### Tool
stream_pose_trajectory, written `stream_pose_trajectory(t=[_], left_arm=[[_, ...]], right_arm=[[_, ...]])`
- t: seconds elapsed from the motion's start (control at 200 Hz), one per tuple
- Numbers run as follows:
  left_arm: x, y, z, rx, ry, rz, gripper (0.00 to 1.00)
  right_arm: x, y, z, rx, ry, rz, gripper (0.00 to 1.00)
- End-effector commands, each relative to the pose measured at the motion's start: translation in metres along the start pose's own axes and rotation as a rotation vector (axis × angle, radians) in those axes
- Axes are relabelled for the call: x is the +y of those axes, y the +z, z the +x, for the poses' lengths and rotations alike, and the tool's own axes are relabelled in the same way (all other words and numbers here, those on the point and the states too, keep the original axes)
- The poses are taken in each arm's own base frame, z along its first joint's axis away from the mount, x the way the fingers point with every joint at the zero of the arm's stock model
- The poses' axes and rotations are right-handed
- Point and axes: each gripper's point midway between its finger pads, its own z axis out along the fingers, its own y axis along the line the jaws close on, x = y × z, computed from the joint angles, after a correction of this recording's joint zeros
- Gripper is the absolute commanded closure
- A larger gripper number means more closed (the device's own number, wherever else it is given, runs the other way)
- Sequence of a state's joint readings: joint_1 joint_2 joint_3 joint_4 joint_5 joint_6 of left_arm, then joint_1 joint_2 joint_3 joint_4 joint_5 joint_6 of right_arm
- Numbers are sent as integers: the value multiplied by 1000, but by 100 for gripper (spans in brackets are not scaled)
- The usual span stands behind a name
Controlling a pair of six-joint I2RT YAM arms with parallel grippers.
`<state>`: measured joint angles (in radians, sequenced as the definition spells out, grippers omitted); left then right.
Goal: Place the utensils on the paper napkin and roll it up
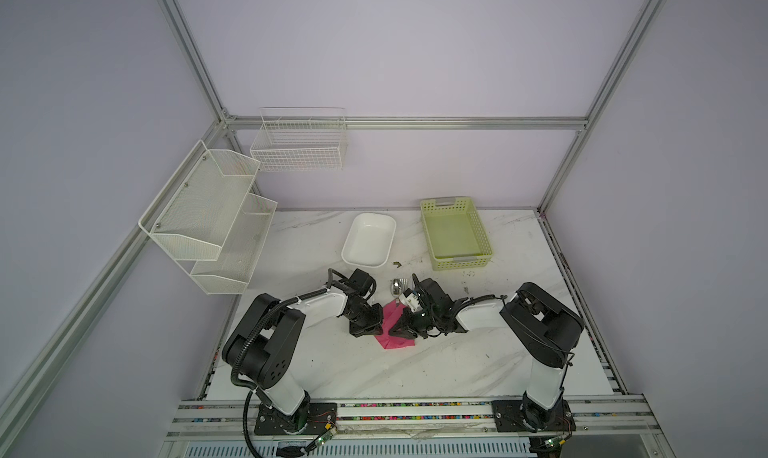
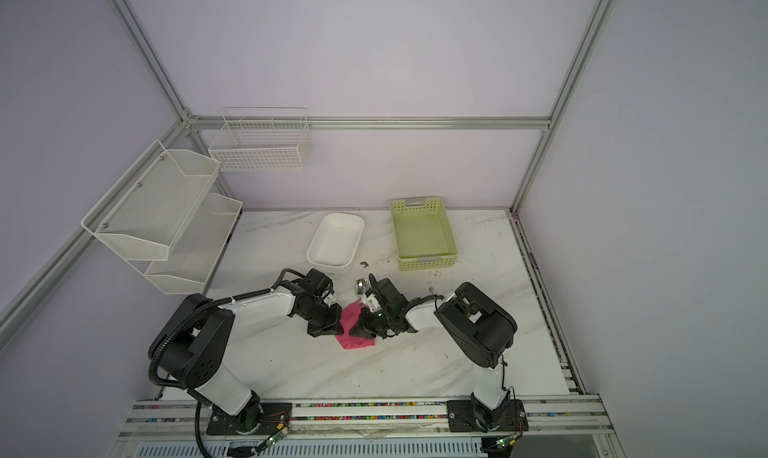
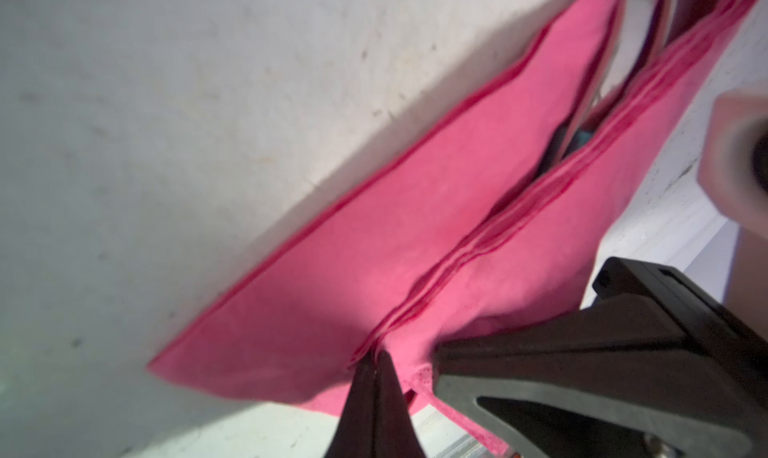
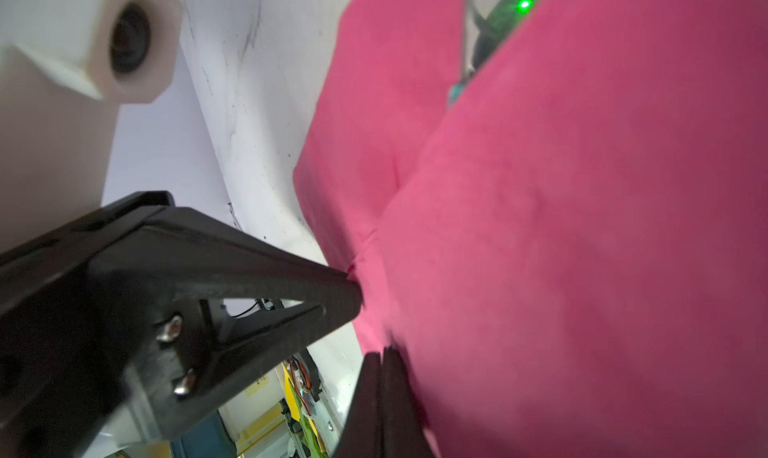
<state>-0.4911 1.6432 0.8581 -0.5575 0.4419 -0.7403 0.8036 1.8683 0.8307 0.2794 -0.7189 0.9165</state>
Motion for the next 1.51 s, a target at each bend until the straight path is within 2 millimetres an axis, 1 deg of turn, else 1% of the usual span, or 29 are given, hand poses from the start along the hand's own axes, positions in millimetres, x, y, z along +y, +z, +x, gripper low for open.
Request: stream_pose_trajectory(t=[0.0,0.085,0.18,0.25,0.37,0.5,0.6,0.83,0.945,1.035,1.115,1.185,1.28,1.34,1.5], left_arm=[[-23,-18,-19,-70,32,31,96],[-38,-33,-24,-100,51,63,95],[-53,-40,-27,-102,72,102,94],[-59,-37,-30,-98,87,102,94],[-65,-25,-33,-72,97,100,95],[-73,-17,-39,-69,112,111,95],[-72,-10,-40,-53,115,103,95],[-49,8,-30,-11,94,50,95],[-43,15,-27,9,88,41,95],[-38,19,-25,18,86,27,95],[-34,21,-23,23,84,16,95],[-32,21,-23,21,85,9,95],[-30,21,-23,21,84,4,95],[-30,21,-23,20,84,3,95],[-31,20,-25,14,88,3,96]], right_arm=[[-12,3,4,11,12,31,100],[-14,4,5,11,13,35,100],[-16,4,5,10,16,39,100],[-17,5,5,11,19,40,100],[-16,5,4,12,16,38,100],[-16,5,4,11,15,41,100],[-14,6,3,13,12,39,100],[-12,5,2,12,10,35,100],[-4,4,1,13,-2,16,100],[13,-5,-3,-5,-31,-18,100],[26,-19,-11,-40,-46,-43,100],[30,-36,-18,-79,-42,-49,100],[25,-58,-22,-112,-47,-44,100],[23,-65,-17,-105,-61,-47,100],[20,-72,9,-19,-108,-54,100]])
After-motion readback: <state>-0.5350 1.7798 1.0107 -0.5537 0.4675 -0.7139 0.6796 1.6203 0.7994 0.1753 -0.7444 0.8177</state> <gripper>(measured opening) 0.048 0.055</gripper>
